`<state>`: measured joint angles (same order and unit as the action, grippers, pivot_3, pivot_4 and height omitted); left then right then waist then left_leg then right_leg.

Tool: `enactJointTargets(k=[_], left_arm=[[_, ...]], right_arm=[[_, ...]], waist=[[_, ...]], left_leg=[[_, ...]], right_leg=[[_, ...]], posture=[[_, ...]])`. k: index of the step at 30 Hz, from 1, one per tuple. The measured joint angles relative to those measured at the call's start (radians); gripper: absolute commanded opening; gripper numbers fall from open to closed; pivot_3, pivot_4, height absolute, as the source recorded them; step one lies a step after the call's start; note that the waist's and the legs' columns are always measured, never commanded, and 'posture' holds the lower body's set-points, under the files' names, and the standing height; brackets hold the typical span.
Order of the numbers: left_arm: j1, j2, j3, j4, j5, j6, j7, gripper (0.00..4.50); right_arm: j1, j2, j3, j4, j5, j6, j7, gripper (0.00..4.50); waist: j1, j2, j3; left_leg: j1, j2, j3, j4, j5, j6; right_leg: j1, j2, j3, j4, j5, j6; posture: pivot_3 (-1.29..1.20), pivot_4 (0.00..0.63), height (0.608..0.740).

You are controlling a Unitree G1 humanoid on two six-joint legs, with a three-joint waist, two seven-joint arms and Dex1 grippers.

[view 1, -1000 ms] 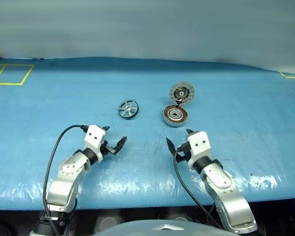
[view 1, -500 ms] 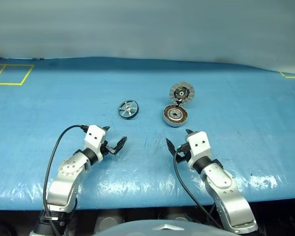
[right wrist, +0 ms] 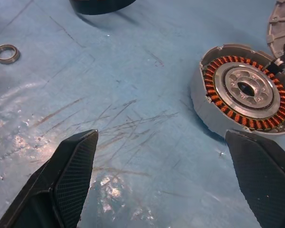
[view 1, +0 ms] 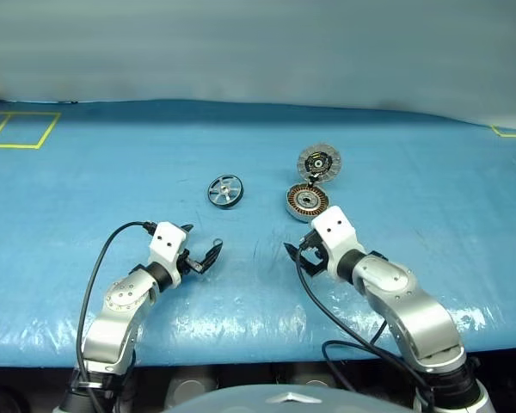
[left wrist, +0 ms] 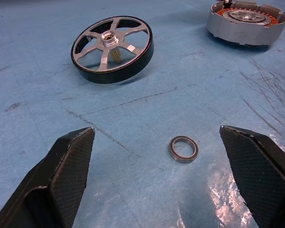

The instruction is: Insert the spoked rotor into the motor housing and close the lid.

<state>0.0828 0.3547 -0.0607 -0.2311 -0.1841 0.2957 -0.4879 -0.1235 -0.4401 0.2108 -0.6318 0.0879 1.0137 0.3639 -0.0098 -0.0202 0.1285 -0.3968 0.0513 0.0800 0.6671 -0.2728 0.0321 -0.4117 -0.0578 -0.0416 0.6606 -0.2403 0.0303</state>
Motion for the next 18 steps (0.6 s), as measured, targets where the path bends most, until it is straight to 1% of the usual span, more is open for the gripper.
enactJointTargets(k=[1, 7, 14, 18], left_arm=[[0.000, 0.000, 0.000, 0.000, 0.003, 0.000, 0.000, 4.50], [0.003, -0.001, -0.023, 0.002, 0.021, -0.049, -0.008, 4.50], [0.038, 0.000, -0.039, 0.002, 0.034, -0.127, -0.030, 4.50], [0.061, -0.009, -0.048, 0.003, 0.046, -0.155, -0.030, 4.50]], right_arm=[[-0.035, -0.014, 0.009, 0.009, -0.001, 0.009, 0.008, 4.49], [-0.288, -0.037, 0.043, 0.209, -0.010, 0.043, 0.037, 4.49], [-0.426, -0.063, 0.142, 0.457, -0.047, -0.015, 0.097, 4.49], [-0.461, -0.062, 0.170, 0.537, -0.061, -0.053, 0.125, 4.49]], waist=[[0.000, 0.000, 0.000], [-0.001, 0.000, 0.000], [-0.001, 0.001, 0.001], [-0.002, 0.001, 0.001]], left_leg=[[0.000, 0.000, 0.000, 0.000, 0.000, 0.000], [0.000, -0.005, 0.000, 0.000, 0.000, 0.000], [-0.002, -0.005, 0.000, -0.001, -0.001, 0.002], [-0.002, -0.004, 0.001, -0.001, -0.001, 0.003]], right_leg=[[0.000, 0.000, 0.000, 0.000, 0.000, 0.000], [0.000, 0.000, 0.000, 0.000, 0.001, 0.000], [-0.001, -0.002, 0.000, -0.001, 0.002, 0.003], [-0.001, -0.003, 0.000, -0.001, 0.002, 0.004]], posture=[[0.00, 0.150, 0.740], [0.00, 0.150, 0.740], [0.00, 0.150, 0.740], [0.00, 0.150, 0.740]])
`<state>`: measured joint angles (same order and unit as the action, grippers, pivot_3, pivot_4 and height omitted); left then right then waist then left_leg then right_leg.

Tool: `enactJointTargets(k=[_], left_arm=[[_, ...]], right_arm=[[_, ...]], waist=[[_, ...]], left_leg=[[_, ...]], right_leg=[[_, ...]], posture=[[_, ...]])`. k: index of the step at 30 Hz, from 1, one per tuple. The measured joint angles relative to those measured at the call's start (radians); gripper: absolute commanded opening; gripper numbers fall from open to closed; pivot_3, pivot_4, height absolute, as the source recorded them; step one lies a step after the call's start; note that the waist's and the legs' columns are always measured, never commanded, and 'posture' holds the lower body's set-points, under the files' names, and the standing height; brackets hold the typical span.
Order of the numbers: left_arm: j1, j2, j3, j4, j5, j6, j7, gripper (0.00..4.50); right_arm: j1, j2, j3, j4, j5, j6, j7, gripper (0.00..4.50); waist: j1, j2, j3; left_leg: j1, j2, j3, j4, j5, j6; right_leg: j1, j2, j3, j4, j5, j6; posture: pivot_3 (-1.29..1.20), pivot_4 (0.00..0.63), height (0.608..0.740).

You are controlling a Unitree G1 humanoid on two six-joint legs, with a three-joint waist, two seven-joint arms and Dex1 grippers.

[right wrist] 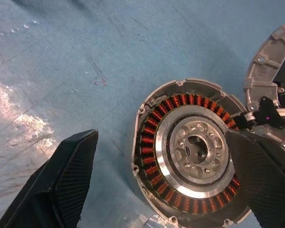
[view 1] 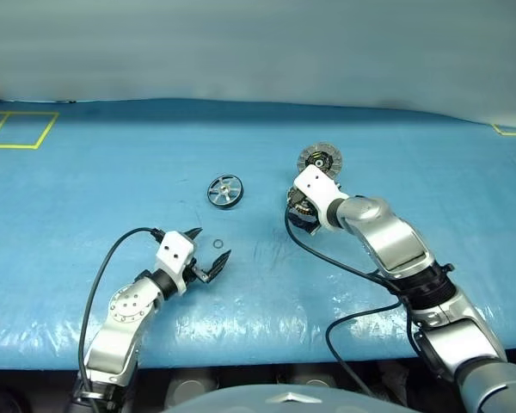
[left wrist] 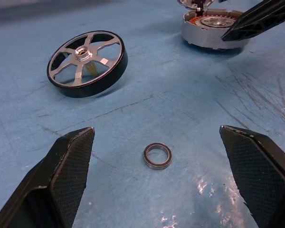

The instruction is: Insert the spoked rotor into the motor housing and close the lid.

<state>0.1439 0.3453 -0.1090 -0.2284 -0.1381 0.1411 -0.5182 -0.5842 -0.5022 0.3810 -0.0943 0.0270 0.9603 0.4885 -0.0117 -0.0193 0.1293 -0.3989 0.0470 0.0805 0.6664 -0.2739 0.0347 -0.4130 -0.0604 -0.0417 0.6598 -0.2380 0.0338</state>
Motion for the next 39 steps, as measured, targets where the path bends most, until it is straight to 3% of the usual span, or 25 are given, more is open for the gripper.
enactJointTargets(k=[13, 16, 20, 23, 29, 39], left_arm=[[0.018, -0.024, -0.003, 0.039, 0.004, -0.056, -0.004, 4.50], [0.016, -0.026, -0.005, 0.063, 0.005, -0.078, -0.006, 4.50], [0.012, -0.031, -0.006, 0.099, 0.008, -0.102, -0.004, 4.50], [0.011, -0.032, -0.001, 0.114, 0.009, -0.115, 0.000, 4.50], [0.018, -0.030, 0.028, 0.117, 0.008, -0.135, 0.010, 4.50], [0.047, -0.023, 0.060, 0.112, 0.002, -0.131, 0.016, 4.50]], right_arm=[[-0.029, -0.001, 0.039, 0.068, -0.022, 0.027, 0.083, 4.49], [-0.061, 0.004, 0.042, 0.093, -0.016, 0.071, 0.106, 3.94], [-0.090, 0.009, 0.030, 0.112, -0.006, 0.113, 0.138, 2.58], [-0.093, 0.009, 0.035, 0.094, 0.001, 0.145, 0.158, 1.86], [-0.028, 0.048, 0.052, -0.054, 0.003, 0.254, 0.137, 1.86], [0.136, 0.238, 0.129, -0.354, -0.002, 0.438, -0.033, 1.86]], waist=[[0.000, 0.001, 0.000], [0.001, 0.001, 0.000], [0.001, 0.000, 0.000], [0.000, 0.000, -0.001], [-0.003, -0.002, -0.004], [-0.015, -0.005, -0.012]], left_leg=[[0.000, 0.001, 0.000, 0.001, 0.000, 0.000], [0.000, 0.001, 0.000, 0.001, 0.000, 0.000], [0.000, 0.001, -0.001, 0.001, 0.000, 0.001], [0.001, 0.001, -0.001, 0.000, 0.000, 0.001], [0.003, 0.004, -0.001, 0.000, 0.000, 0.000], [0.005, 0.007, -0.001, 0.000, 0.001, -0.002]], right_leg=[[0.000, 0.000, 0.000, 0.000, 0.000, 0.001], [0.001, -0.001, 0.000, 0.000, 0.000, 0.001], [0.001, -0.001, -0.001, 0.000, 0.000, 0.001], [0.001, 0.000, -0.001, 0.000, 0.000, 0.001], [0.003, 0.000, -0.002, 0.000, 0.000, -0.001], [0.003, 0.000, -0.004, 0.001, -0.004, -0.008]], posture=[[0.00, 0.150, 0.740], [0.00, 0.150, 0.740], [0.00, 0.150, 0.740], [0.00, 0.150, 0.740], [0.00, 0.150, 0.740], [0.00, 0.150, 0.740]])
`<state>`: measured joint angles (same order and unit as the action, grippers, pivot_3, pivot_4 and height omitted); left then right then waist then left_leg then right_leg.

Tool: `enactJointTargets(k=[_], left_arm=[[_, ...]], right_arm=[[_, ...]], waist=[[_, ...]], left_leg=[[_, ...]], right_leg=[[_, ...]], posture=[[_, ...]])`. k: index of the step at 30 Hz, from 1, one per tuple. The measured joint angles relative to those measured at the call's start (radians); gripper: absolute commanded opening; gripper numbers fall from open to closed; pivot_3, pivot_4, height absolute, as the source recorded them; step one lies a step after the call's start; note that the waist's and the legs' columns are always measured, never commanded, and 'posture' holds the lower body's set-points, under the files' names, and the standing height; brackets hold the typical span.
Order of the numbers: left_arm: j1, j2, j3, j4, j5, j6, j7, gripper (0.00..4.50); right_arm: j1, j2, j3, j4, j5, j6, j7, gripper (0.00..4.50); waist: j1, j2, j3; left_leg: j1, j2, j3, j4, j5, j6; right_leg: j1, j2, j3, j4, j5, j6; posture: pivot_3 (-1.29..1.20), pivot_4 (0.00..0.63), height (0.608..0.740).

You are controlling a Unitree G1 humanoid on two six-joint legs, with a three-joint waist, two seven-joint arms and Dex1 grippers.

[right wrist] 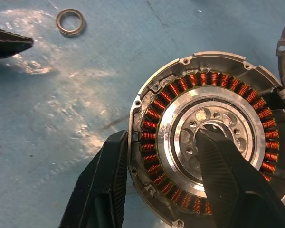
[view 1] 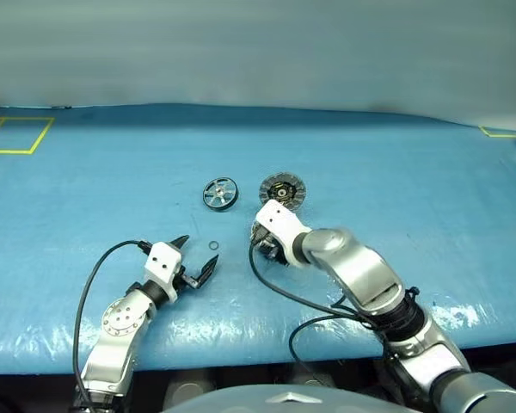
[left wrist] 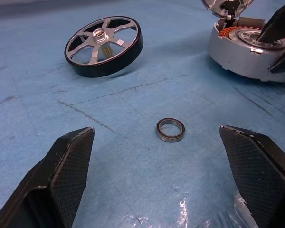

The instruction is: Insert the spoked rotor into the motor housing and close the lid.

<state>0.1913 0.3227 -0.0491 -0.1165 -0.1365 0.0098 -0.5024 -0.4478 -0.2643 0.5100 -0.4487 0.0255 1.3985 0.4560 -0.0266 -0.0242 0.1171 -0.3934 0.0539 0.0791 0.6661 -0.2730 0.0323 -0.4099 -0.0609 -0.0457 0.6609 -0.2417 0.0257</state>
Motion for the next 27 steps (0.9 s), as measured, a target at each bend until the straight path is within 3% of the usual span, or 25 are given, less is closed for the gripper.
enactJointTargets(k=[9, 14, 20, 27], left_arm=[[0.004, 0.014, 0.001, -0.064, 0.000, 0.040, 0.004, 4.50], [0.004, 0.015, 0.001, -0.096, 0.000, 0.073, 0.014, 4.50], [0.006, 0.015, 0.000, -0.123, -0.001, 0.097, 0.021, 4.50], [0.007, 0.015, 0.001, -0.127, -0.001, 0.117, 0.023, 4.50]], right_arm=[[0.047, 0.142, -0.005, -0.095, 0.050, 0.136, -0.066, 1.86], [0.048, 0.145, 0.015, -0.100, 0.068, 0.126, -0.094, 1.86], [0.024, 0.075, 0.113, -0.085, 0.068, 0.040, -0.128, 1.86], [0.016, 0.073, 0.112, -0.062, 0.088, 0.001, -0.132, 4.06]], waist=[[-0.003, 0.000, -0.001], [-0.008, 0.000, 0.000], [-0.012, 0.001, 0.000], [-0.005, 0.004, 0.003]], left_leg=[[0.000, 0.002, 0.000, -0.001, 0.000, -0.001], [0.000, 0.002, 0.000, -0.002, 0.001, -0.001], [0.000, 0.003, 0.000, -0.001, 0.002, -0.003], [-0.002, 0.002, 0.000, -0.002, 0.002, -0.003]], right_leg=[[-0.001, 0.000, 0.000, 0.000, -0.002, -0.005], [-0.001, 0.000, 0.000, 0.000, -0.002, -0.005], [-0.002, 0.000, -0.001, 0.000, -0.001, -0.006], [-0.004, 0.001, -0.001, -0.001, -0.001, -0.007]], posture=[[0.00, 0.150, 0.740], [0.00, 0.150, 0.740], [0.00, 0.150, 0.740], [0.00, 0.150, 0.740]])
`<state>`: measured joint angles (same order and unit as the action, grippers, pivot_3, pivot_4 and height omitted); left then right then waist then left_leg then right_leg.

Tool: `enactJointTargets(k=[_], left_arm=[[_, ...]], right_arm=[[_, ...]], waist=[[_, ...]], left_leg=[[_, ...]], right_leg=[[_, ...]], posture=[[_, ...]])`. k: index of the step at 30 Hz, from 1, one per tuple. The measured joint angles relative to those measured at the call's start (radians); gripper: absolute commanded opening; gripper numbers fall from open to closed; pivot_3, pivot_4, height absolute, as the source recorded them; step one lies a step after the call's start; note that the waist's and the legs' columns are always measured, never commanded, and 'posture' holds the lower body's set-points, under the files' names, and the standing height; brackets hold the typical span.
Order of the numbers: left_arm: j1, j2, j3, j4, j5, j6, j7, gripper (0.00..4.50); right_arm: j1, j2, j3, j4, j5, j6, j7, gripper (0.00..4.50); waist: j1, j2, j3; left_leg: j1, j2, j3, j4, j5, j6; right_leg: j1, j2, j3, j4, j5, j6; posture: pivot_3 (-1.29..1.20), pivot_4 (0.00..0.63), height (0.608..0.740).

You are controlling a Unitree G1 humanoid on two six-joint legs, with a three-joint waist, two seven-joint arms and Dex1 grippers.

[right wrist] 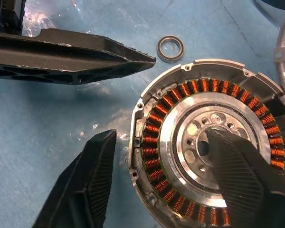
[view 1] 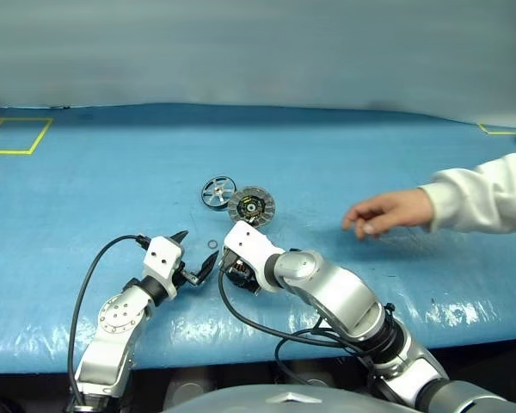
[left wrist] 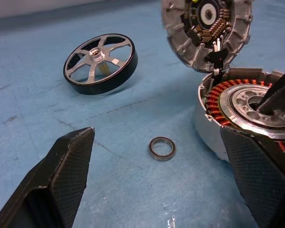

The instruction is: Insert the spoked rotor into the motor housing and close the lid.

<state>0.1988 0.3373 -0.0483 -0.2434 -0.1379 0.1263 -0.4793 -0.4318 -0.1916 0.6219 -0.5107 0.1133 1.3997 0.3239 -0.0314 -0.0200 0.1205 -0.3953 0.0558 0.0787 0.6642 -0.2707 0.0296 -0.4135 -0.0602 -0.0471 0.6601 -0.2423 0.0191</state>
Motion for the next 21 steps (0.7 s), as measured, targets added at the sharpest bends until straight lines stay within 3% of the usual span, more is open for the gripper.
enactJointTargets(k=[1, 11, 21], left_arm=[[0.000, 0.000, 0.000, -0.001, 0.000, 0.001, 0.000, 4.50], [0.005, 0.000, 0.004, -0.015, 0.000, 0.005, 0.000, 4.50], [0.005, 0.002, 0.007, -0.015, 0.000, 0.013, -0.002, 4.50]], right_arm=[[-0.003, 0.003, -0.001, -0.002, 0.007, 0.003, -0.001, 4.42], [-0.053, 0.017, -0.125, -0.194, 0.083, 0.192, 0.000, 4.42], [0.057, -0.104, -0.263, -0.346, 0.184, 0.181, 0.046, 4.42]], waist=[[0.001, 0.000, 0.000], [0.011, 0.003, 0.005], [0.011, 0.003, 0.012]], left_leg=[[-0.001, 0.000, 0.000, 0.000, 0.000, 0.000], [-0.006, -0.003, -0.002, -0.002, -0.001, 0.001], [-0.007, -0.003, -0.003, -0.002, -0.001, 0.001]], right_leg=[[0.000, 0.000, 0.000, 0.000, 0.000, 0.000], [-0.003, -0.001, -0.002, -0.002, 0.003, 0.006], [-0.003, -0.001, -0.003, -0.003, 0.002, 0.007]], posture=[[0.00, 0.150, 0.740], [0.00, 0.150, 0.740], [0.00, 0.150, 0.740]])
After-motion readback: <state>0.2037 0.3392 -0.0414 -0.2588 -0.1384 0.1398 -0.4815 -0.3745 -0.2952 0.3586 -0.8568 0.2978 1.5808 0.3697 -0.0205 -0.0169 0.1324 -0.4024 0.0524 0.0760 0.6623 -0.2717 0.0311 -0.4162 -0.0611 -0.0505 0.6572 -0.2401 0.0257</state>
